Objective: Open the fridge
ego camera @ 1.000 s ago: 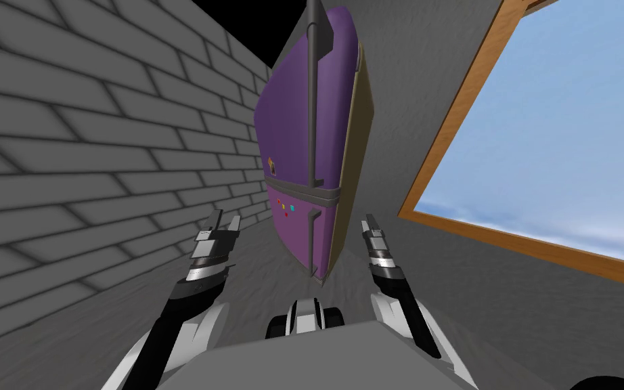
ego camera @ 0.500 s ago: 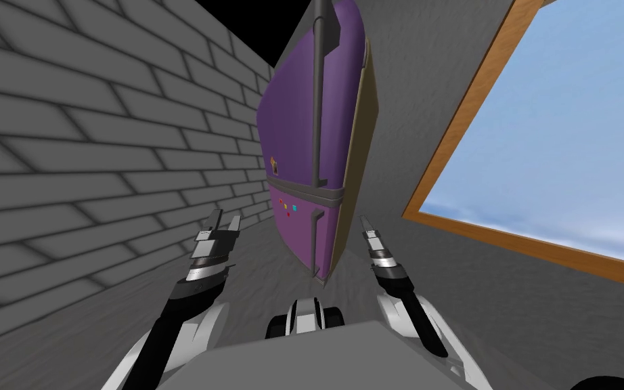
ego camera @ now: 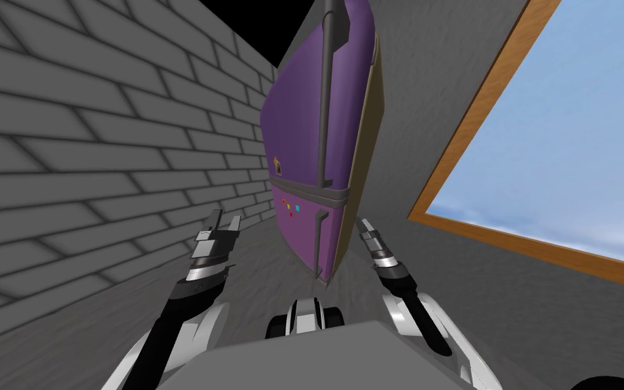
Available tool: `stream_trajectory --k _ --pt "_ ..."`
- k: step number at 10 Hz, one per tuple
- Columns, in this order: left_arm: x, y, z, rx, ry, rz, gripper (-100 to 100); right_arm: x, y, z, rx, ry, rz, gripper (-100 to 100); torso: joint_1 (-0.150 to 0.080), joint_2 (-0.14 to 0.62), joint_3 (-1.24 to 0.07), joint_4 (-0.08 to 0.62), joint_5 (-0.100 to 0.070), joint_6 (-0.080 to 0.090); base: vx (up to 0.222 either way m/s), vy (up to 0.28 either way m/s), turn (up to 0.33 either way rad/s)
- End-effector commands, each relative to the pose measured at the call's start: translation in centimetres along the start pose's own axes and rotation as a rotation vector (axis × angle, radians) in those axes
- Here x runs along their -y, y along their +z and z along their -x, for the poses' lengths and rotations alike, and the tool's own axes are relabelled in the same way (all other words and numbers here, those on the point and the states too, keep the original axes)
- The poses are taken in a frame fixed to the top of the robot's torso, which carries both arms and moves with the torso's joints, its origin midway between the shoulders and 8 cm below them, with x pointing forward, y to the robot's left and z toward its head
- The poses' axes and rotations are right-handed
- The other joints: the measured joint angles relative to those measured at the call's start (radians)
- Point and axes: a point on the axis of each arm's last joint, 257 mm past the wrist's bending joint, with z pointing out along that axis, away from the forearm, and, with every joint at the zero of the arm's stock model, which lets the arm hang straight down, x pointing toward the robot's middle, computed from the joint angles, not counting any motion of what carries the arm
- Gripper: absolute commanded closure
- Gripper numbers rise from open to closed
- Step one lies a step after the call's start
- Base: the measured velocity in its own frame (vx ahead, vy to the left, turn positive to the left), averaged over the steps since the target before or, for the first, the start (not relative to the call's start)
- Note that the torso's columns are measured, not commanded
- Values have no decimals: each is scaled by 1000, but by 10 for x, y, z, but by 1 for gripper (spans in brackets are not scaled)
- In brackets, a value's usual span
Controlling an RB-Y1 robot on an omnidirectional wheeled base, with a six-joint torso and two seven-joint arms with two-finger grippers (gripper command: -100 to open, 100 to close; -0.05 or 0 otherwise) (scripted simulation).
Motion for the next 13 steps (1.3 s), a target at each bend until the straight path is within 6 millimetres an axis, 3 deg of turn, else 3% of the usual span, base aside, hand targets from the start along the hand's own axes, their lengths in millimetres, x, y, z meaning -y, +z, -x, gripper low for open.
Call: stream_trajectory --k 1,13 --pt "0 0 0 0 0 0 0 -1 0 -2 -24 -117 17 -100 1 -1 0 0 0 0 18 28 17" --pt "0 0 0 0 0 0 0 2 -2 -14 -138 -771 125 -100 1 -1 0 0 0 0 19 33 32"
